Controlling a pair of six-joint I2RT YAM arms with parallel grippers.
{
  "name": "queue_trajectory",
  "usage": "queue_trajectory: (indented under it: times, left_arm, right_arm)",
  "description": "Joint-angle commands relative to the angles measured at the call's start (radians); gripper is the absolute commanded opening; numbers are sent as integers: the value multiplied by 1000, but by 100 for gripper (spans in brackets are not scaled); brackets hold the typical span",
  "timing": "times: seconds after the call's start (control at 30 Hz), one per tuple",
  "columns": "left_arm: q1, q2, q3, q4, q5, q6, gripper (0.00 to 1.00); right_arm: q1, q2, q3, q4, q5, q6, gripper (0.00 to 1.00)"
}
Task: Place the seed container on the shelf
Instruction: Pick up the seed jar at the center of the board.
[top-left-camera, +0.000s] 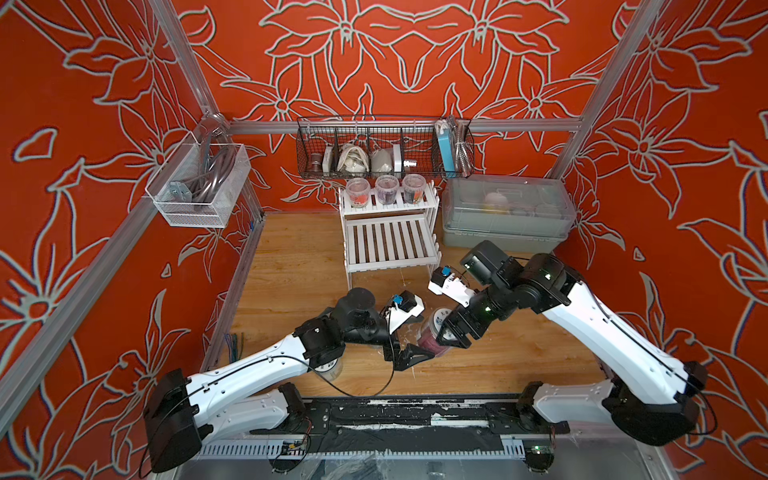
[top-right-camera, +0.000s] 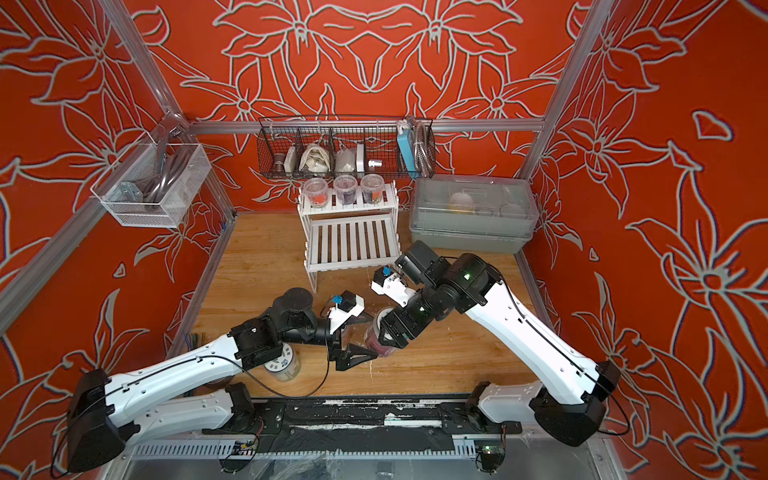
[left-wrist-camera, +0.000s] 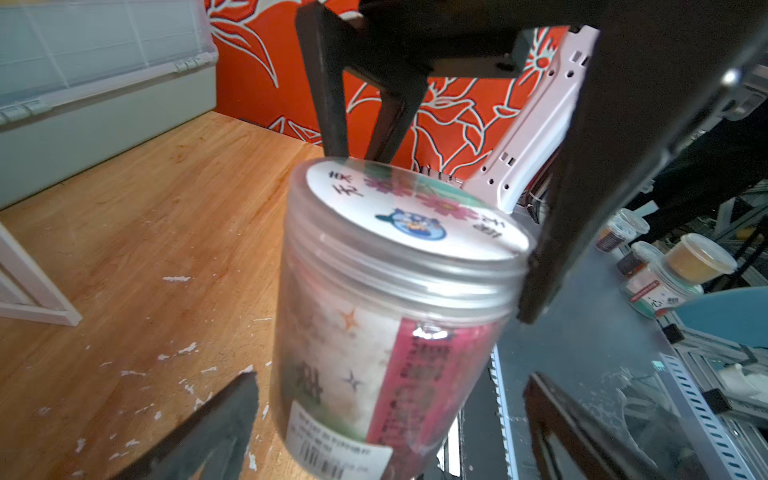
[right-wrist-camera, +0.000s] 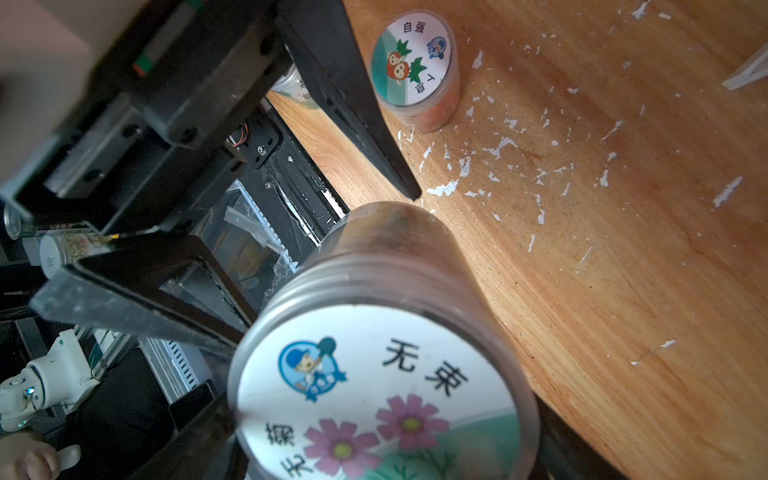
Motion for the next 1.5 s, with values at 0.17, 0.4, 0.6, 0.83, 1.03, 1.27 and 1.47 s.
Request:
queue_trajectory:
  times: [0.17,0.4,0.6,0.83,1.03,1.27,1.47]
  left_arm:
    - [-5,34,43,10,98,37,99]
    - [-5,75,53,65,112,35,99]
    - [-8,131,81,85,134,20,99]
    - [-9,155,84,117,156,5,99]
    - [-10,169,92,129,161,-6,97]
    - [-11,189,106,139,196,-16,81]
    - [-11,165,68,182,160,-9,79]
  right_arm:
    - [-3,-3,31,16,-83,-40,70]
    - [-2,7,34,15,-108,-45,69]
    - [2,10,13,19,-125,-50,69]
    - [2,11,-9,26,-126,-54,69]
    - [3,19,-9,17,-114,-65,69]
    - [3,29,-12,-5,-94,-81,69]
    - [4,29,6,-22,-53,-84,79]
